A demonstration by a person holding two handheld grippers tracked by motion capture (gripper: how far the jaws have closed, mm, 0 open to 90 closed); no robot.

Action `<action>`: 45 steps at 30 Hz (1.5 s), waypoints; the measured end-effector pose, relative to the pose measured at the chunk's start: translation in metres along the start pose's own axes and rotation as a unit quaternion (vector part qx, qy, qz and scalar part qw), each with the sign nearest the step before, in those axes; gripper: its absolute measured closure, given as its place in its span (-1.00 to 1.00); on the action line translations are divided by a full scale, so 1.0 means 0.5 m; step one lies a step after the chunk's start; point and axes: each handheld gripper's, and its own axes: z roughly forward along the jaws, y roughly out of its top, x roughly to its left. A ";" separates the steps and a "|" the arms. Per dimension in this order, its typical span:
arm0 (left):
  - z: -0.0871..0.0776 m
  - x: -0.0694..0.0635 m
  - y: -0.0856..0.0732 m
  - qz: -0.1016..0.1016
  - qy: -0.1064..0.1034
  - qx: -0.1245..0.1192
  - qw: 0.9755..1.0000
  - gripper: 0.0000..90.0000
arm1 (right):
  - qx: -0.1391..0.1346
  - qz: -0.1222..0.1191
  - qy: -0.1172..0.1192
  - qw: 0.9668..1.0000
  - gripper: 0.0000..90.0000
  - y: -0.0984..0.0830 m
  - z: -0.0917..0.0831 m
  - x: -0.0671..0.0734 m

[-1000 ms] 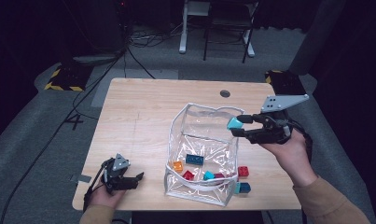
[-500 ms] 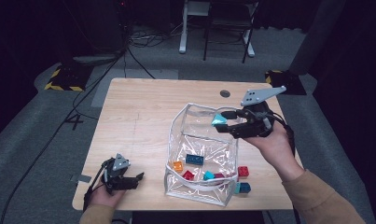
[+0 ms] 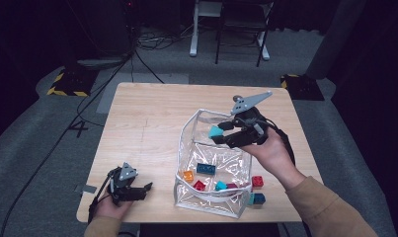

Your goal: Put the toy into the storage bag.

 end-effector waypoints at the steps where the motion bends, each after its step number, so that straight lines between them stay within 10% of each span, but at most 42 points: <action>1: 0.000 0.000 0.000 0.000 0.000 0.000 1.000 -0.57 | 0.011 -0.002 0.001 1.000 0.07 0.000 0.006 0.001; 20: 0.000 0.000 0.000 0.000 0.000 0.000 1.000 -0.57 | 0.106 0.013 0.016 0.994 0.05 -0.023 0.052 0.001; 45: 0.001 0.001 0.000 0.000 -0.001 -0.001 1.000 -0.57 | -0.009 0.009 0.023 1.000 -0.14 -0.074 -0.100 0.009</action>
